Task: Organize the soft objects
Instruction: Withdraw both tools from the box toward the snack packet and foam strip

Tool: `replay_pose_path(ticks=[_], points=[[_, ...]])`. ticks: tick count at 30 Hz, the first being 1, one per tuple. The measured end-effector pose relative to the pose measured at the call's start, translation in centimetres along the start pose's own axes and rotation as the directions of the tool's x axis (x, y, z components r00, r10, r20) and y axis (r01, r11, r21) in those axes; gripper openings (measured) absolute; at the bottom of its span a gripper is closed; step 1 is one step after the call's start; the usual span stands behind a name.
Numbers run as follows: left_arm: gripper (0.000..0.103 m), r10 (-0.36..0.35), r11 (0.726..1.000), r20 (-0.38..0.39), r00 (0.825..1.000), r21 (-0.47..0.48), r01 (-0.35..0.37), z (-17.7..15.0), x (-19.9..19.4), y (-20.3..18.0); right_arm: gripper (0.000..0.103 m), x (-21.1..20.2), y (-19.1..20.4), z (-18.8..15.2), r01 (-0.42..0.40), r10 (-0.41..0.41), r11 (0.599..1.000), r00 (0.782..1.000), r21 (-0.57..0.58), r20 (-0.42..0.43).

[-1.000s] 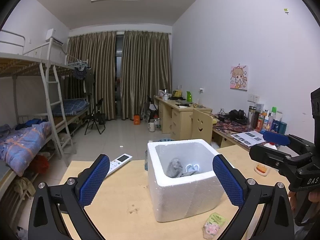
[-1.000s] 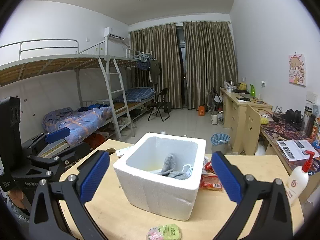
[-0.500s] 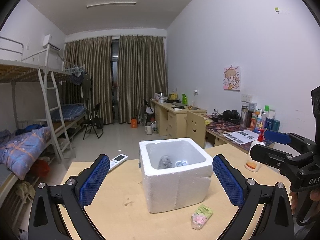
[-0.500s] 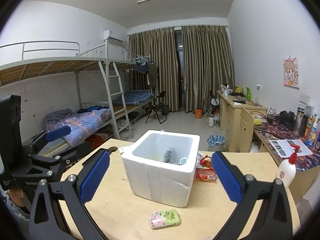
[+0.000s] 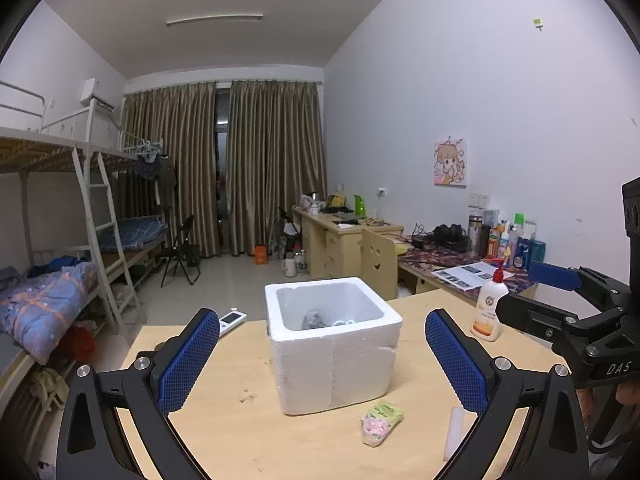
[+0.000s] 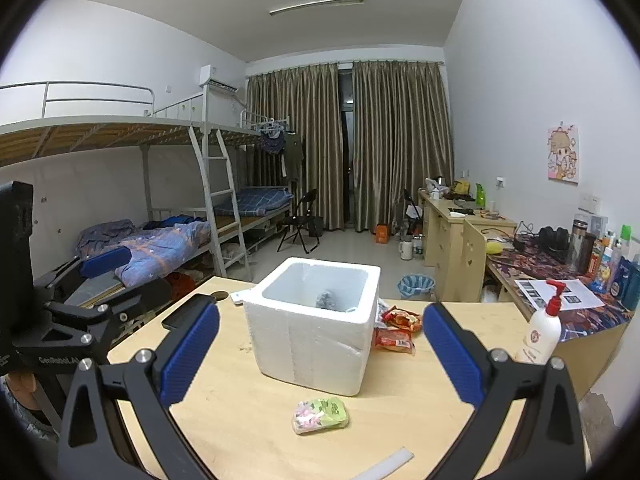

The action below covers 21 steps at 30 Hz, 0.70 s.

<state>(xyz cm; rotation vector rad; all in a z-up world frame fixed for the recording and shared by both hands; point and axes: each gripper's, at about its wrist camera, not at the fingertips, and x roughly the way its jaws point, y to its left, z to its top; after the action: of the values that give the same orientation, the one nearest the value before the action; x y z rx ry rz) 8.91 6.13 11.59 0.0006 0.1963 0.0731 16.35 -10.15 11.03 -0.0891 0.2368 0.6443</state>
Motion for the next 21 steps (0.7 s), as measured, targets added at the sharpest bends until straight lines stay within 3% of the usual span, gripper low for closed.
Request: replay_pose_path(ticks=[9,21], points=[[0.103,-0.029,1.0,-0.007,1.0,0.001,0.029,-1.0,-1.1,-1.2,0.103,-1.3,-0.1,-1.2,0.02,-0.02,1.0,1.0,0.006,0.003],[0.103,-0.078,0.997,-0.041,0.996,0.012,0.079,-3.4,0.4,-2.2,0.103,-1.3,-1.2,-3.8,0.044,-0.042,0.998,0.998,0.035,-0.037]])
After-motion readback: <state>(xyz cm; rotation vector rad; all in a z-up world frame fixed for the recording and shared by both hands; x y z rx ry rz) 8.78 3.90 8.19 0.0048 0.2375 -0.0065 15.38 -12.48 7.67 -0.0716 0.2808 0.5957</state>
